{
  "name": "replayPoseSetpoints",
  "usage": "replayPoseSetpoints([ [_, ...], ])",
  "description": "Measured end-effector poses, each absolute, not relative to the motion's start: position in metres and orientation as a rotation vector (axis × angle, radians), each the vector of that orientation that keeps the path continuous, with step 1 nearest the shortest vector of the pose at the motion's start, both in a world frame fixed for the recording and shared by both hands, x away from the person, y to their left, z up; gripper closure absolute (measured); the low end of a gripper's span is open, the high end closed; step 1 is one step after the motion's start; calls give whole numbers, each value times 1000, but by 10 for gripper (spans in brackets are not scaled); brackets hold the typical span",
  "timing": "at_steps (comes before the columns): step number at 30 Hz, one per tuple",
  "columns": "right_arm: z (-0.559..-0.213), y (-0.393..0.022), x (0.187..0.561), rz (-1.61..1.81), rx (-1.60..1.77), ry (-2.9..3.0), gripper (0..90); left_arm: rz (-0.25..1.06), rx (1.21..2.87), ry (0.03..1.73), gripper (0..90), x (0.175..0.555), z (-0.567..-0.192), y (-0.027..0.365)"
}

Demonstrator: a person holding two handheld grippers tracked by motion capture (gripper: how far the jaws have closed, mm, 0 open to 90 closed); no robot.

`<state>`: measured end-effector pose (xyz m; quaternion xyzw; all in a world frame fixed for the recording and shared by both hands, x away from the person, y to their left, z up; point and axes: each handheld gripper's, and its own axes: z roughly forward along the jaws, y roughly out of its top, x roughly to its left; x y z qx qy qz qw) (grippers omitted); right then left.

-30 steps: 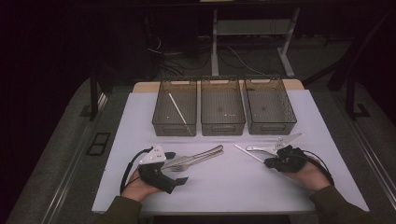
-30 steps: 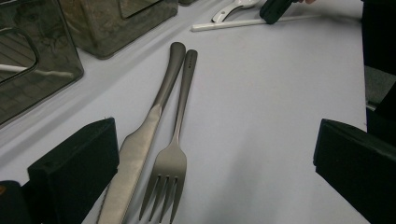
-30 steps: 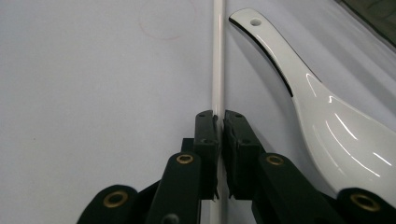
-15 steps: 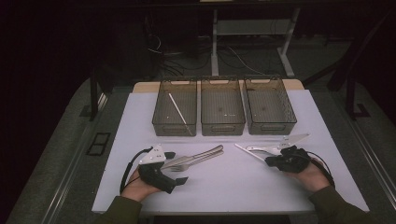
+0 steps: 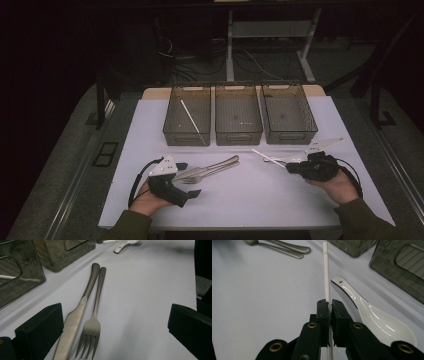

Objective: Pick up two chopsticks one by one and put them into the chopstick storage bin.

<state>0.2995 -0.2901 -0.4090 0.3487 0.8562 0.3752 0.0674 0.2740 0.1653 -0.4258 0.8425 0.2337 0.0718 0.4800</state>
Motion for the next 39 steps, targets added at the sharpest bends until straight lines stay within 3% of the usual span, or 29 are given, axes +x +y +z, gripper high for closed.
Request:
replayPoseSetpoints([
  [14,-381,-284,310,1223,1083,2500,850,176,2052,581,0,274,-426,165],
  [39,-359,-230,348,1273,1072,2462,850,168,2039,585,0,273,-426,163],
])
